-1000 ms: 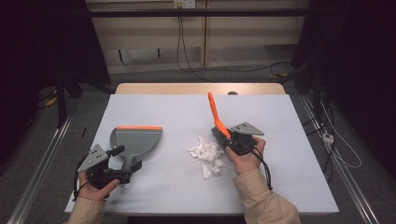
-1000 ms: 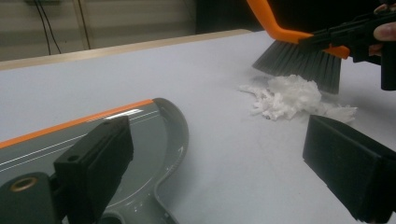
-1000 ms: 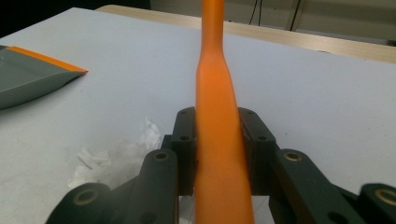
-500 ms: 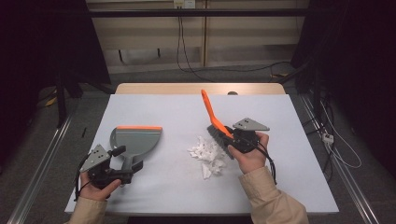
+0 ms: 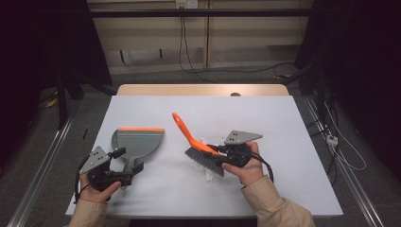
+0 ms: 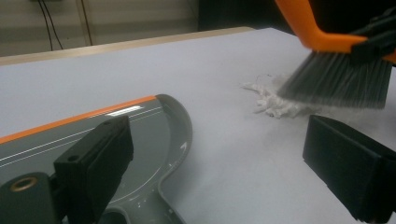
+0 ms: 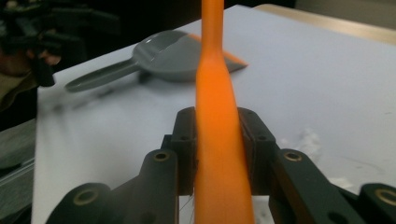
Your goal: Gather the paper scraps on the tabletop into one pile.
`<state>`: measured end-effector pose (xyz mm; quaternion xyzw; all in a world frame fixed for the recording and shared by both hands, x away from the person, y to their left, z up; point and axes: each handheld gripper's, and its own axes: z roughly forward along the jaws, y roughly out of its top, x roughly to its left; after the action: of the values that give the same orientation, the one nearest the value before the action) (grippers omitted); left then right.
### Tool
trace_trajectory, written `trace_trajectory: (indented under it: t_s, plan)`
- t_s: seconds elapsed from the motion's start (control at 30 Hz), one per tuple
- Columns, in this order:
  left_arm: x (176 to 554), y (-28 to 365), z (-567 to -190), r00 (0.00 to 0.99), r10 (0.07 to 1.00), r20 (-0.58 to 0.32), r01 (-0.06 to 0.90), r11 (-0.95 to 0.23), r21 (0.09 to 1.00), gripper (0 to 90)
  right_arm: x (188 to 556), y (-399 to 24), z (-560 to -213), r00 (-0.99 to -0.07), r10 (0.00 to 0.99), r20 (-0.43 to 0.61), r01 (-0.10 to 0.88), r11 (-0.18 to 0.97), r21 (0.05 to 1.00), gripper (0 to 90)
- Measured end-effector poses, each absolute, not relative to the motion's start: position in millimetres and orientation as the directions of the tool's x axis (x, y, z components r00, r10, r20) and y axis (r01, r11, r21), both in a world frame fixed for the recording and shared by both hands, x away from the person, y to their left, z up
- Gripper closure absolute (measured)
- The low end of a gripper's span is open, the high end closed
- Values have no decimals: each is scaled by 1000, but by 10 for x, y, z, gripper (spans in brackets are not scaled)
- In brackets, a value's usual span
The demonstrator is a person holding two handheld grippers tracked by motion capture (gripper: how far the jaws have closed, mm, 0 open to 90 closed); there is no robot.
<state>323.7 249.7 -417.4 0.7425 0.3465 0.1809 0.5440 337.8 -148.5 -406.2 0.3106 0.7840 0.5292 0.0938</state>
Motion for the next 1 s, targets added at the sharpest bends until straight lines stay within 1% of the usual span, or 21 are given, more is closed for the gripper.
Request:
trace_trajectory:
  t_s: [0.13, 0.23, 0.4, 0.5, 0.57, 0.7, 1.0]
  plan:
    - [3240, 2498, -4179, 694, 712, -109, 320, -168, 933, 83, 3346, -1409, -4186, -826, 532, 187, 382, 284, 879, 711]
    - [3240, 2501, -4180, 694, 712, -106, 319, -173, 932, 83, 3388, -1400, -4279, -836, 518, 181, 381, 311, 871, 712]
    - [3243, 2507, -4180, 694, 713, -102, 319, -176, 931, 83, 3532, -1415, -4314, -826, 540, 161, 369, 303, 878, 712]
    - [3240, 2505, -4183, 690, 716, -105, 322, -174, 931, 83, 3629, -1425, -4290, -816, 557, 154, 360, 281, 890, 712]
    - [3241, 2508, -4184, 690, 716, -106, 323, -174, 930, 83, 3652, -1418, -4263, -822, 546, 164, 354, 263, 898, 712]
    - [3247, 2505, -4191, 690, 716, -107, 324, -173, 930, 83, 3609, -1374, -4187, -834, 535, 131, 326, 288, 900, 712]
    - [3241, 2462, -4180, 700, 706, -107, 322, -178, 930, 83, 3599, -1356, -3963, -833, 540, 123, 295, 245, 924, 711]
